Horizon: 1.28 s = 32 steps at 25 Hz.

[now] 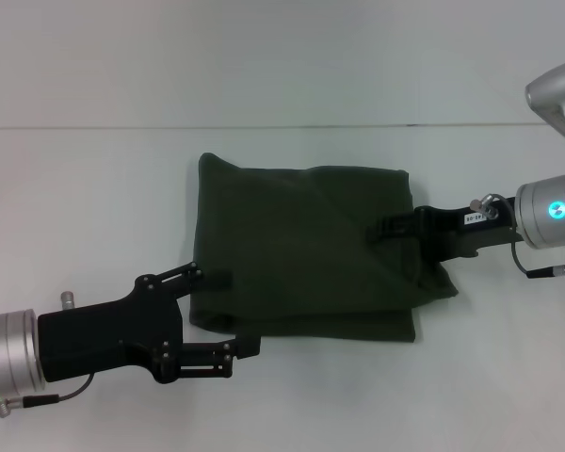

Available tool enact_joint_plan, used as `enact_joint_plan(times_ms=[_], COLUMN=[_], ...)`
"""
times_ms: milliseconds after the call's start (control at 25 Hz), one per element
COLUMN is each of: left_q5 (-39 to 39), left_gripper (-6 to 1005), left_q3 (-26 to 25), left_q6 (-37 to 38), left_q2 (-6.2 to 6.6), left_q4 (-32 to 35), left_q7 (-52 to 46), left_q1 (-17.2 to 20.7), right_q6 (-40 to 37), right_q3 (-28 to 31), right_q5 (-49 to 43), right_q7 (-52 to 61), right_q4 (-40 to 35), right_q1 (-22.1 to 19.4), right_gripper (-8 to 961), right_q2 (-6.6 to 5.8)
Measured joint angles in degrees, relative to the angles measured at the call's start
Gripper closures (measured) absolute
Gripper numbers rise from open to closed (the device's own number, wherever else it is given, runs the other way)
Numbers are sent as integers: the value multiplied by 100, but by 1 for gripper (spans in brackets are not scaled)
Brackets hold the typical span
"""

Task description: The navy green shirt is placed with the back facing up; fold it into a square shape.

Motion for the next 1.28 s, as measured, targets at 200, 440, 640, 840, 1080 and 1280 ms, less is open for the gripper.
enact_joint_plan(times_ms=[200, 440, 640, 840, 1080, 1280], left_q5=[-1, -11, -34, -35, -47, -53], left_gripper=[49, 49, 50, 50, 49, 50], left_q3=[-72, -80, -80, -80, -80, -80], left_q6=[1, 0, 2, 16, 50, 65], left_q2=[0, 0, -3, -13, -17, -25], left_q4=[-9, -21, -30, -37, -44, -45], left_q7=[-11, -25, -27, -31, -31, -32], left_q1=[11, 25, 36, 41, 47, 51], right_q6=[-20, -45, -22, 15, 20, 21], right_q3=[27, 11, -16, -71, -143, -143], right_q5=[10, 134, 99, 95, 90, 88], right_q7=[-19, -23, 1, -14, -17, -18], right_q4=[3, -45, -15, -9, -5, -5], right_q1=[-7, -60, -73, -94, -96, -96], right_gripper=[56, 57, 93, 267, 536, 643], right_q2=[20, -7, -88, -70, -45, -42])
